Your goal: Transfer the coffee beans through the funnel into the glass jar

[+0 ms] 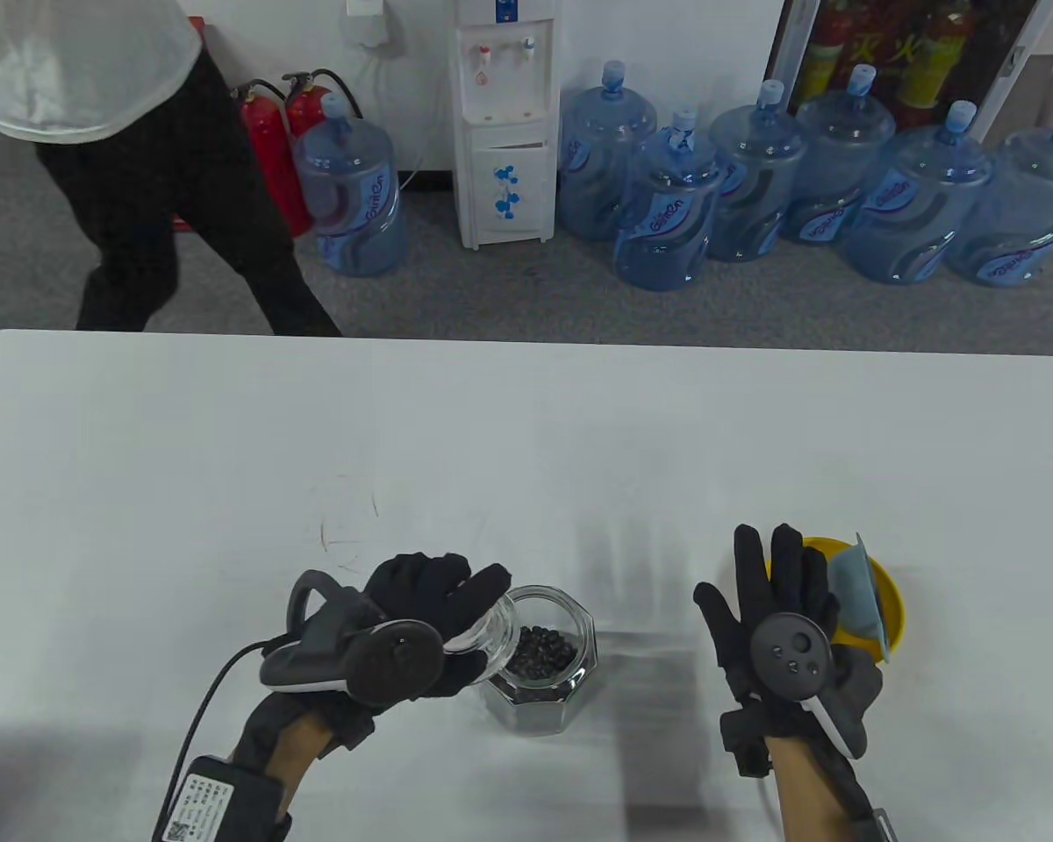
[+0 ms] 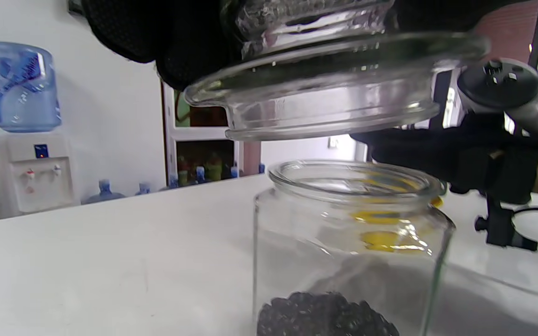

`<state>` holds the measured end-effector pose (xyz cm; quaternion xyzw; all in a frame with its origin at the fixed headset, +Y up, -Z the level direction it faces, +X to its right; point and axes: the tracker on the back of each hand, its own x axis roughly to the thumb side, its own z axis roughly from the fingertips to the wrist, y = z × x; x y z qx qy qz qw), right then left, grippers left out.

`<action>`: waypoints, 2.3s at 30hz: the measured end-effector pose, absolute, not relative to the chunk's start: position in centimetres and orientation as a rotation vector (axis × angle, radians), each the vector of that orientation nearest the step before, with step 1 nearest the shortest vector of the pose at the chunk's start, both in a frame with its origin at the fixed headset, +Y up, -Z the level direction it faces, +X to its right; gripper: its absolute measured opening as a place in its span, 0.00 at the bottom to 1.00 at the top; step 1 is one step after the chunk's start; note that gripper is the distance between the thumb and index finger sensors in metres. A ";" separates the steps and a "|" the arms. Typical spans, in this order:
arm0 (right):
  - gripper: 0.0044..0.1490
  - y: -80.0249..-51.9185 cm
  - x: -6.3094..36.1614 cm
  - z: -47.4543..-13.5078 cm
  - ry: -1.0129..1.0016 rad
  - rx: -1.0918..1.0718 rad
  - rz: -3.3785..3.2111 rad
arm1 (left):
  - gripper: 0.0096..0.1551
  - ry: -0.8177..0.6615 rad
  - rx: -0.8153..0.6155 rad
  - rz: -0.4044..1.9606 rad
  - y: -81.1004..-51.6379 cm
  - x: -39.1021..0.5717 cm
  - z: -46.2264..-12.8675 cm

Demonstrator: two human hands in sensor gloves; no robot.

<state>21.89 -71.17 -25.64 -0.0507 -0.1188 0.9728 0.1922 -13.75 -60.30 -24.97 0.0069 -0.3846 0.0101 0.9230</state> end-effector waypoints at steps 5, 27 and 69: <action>0.47 -71.1 22.0 -25.6 -0.343 -0.143 2.721 | 0.47 -0.828 -0.008 -0.061 -60.7 -11.0 -25.3; 0.48 -71.1 22.0 -25.5 -0.332 -0.139 2.678 | 0.46 -0.857 -0.058 -0.193 -61.8 -7.3 -26.2; 0.48 -70.8 21.8 -25.1 -0.333 -0.146 2.670 | 0.46 -0.526 0.381 0.294 -59.9 -17.1 -25.2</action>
